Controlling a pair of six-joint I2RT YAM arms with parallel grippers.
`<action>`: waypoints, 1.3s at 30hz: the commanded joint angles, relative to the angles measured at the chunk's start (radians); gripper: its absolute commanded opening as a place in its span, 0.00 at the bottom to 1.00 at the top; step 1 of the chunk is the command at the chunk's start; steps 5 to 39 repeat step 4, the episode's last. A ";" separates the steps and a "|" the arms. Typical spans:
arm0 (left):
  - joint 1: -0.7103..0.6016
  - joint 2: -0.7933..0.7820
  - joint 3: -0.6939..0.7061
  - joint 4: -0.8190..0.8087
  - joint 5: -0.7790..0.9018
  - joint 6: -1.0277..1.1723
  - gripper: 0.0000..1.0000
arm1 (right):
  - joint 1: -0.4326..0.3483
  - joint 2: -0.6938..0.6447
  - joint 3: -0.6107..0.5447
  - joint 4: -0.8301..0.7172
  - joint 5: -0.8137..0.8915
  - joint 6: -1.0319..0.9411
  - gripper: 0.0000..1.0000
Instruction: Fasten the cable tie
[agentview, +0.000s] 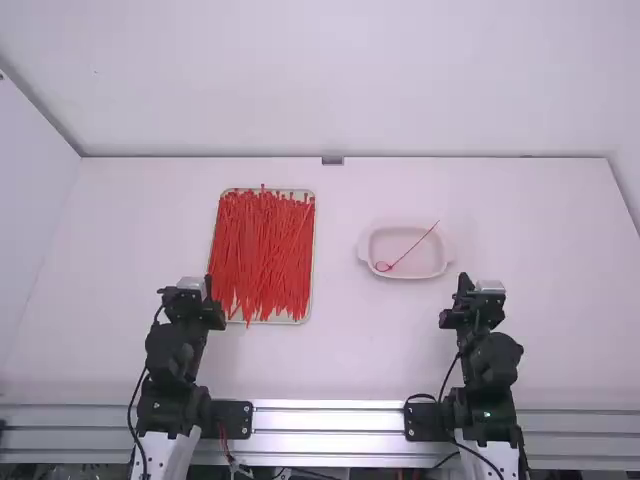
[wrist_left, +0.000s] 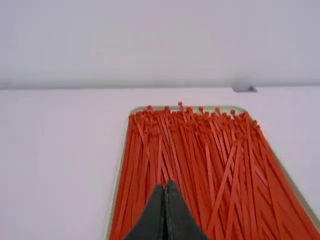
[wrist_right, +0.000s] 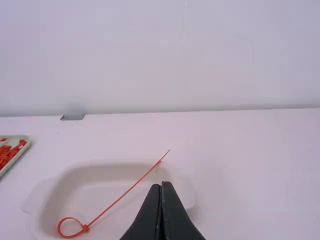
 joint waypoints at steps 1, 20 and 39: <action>0.001 -0.030 -0.010 -0.005 -0.005 0.001 0.00 | 0.003 -0.009 -0.010 -0.008 0.003 0.001 0.00; 0.001 -0.049 -0.010 -0.005 -0.005 0.001 0.00 | 0.003 -0.009 -0.010 -0.008 0.003 0.001 0.00; 0.001 -0.049 -0.010 -0.005 -0.005 0.001 0.00 | 0.003 -0.009 -0.010 -0.008 0.003 0.001 0.00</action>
